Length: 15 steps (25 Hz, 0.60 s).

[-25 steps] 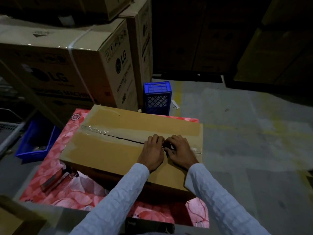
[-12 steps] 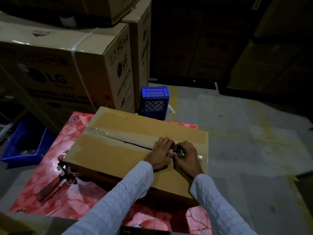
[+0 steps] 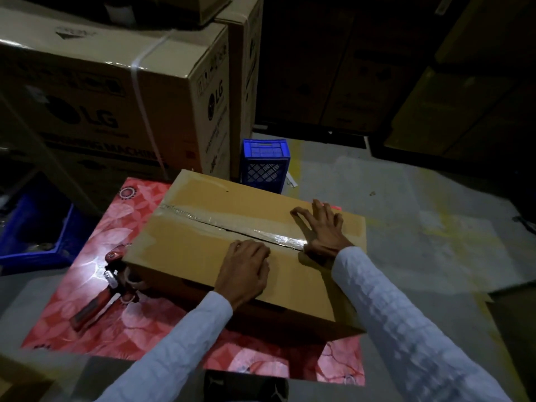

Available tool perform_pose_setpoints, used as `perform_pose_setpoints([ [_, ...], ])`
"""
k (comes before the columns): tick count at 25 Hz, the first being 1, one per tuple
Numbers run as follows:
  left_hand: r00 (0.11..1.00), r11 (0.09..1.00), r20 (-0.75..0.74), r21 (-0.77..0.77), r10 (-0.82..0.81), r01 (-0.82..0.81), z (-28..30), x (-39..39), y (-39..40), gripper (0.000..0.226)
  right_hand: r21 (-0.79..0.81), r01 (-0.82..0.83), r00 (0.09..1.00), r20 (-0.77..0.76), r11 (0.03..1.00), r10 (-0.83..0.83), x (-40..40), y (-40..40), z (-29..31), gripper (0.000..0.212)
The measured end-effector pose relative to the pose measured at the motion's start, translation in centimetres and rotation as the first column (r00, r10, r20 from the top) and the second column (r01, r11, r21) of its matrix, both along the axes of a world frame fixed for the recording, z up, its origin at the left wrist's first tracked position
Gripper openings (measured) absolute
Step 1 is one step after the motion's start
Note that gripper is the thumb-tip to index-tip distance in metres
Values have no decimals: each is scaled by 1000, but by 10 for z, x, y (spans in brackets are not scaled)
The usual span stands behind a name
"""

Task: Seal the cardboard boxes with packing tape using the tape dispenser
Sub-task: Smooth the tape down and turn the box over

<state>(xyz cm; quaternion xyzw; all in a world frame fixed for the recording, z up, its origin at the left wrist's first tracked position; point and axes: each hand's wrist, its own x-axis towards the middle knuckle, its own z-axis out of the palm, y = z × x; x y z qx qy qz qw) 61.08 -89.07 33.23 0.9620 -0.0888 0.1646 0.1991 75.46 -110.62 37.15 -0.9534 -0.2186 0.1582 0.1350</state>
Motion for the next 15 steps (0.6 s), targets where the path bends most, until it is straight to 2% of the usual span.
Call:
perform_pose_setpoints([
  [2,985,986,62,-59,162,-159,-3,-9,8,24,-23,-13,999,-30,1000,12,9,5,5,105],
  [4,958,963,137,-129,253,-236,-8,-16,15,25,-32,-8,1000,-7,999,8,10,8,7,104],
  [9,940,982,301,-149,158,-117,-8,10,30,18,-45,81,997,9,996,-80,6,-3,8,102],
  [11,936,982,312,-137,165,-127,-7,31,54,17,-41,149,988,49,988,-147,-7,-9,3,100],
  [15,944,961,207,-160,256,-225,1,85,99,18,-35,326,927,206,945,-312,-49,-5,-21,97],
])
